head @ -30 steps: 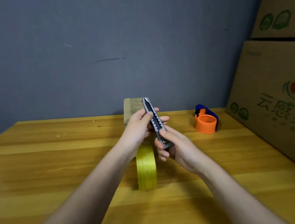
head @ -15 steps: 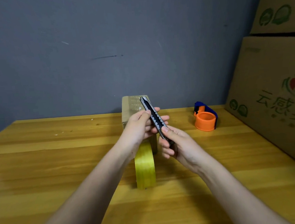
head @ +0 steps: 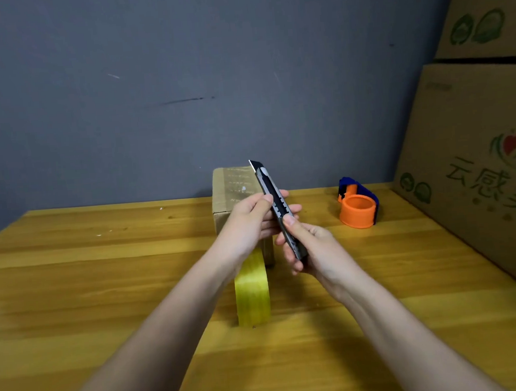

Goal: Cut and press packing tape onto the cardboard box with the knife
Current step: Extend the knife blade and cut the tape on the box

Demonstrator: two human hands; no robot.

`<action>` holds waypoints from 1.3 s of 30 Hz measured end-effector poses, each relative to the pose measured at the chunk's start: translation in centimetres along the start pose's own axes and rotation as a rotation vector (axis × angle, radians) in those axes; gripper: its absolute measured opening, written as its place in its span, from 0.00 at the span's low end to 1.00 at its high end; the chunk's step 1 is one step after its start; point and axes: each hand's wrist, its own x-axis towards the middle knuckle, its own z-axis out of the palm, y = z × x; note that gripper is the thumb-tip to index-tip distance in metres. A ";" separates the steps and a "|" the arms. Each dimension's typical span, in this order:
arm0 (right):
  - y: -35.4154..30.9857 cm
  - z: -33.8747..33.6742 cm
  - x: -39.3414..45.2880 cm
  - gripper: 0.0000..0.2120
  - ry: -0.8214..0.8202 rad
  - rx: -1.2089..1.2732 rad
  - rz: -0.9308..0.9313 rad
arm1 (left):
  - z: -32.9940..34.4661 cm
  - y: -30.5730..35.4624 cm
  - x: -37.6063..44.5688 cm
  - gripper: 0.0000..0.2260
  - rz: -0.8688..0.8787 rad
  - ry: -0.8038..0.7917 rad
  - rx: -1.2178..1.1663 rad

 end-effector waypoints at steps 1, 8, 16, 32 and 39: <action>0.0 0.0 -0.1 0.18 0.013 0.002 -0.005 | 0.0 0.0 -0.1 0.15 0.004 -0.004 0.017; 0.1 0.0 -0.2 0.14 -0.029 -0.036 -0.083 | -0.1 0.7 -0.4 0.14 -0.022 -0.079 0.028; -0.2 0.0 -0.3 0.12 -0.092 -0.004 -0.127 | 0.2 1.0 -0.2 0.11 -0.027 -0.012 0.020; -0.3 -0.6 -0.2 0.15 0.043 -0.066 -0.170 | 0.3 1.5 -0.1 0.13 -0.078 0.019 0.153; -1.2 -1.1 -0.3 0.10 -0.041 -0.237 -0.151 | -2.7 -0.3 -1.9 0.10 0.268 0.544 0.308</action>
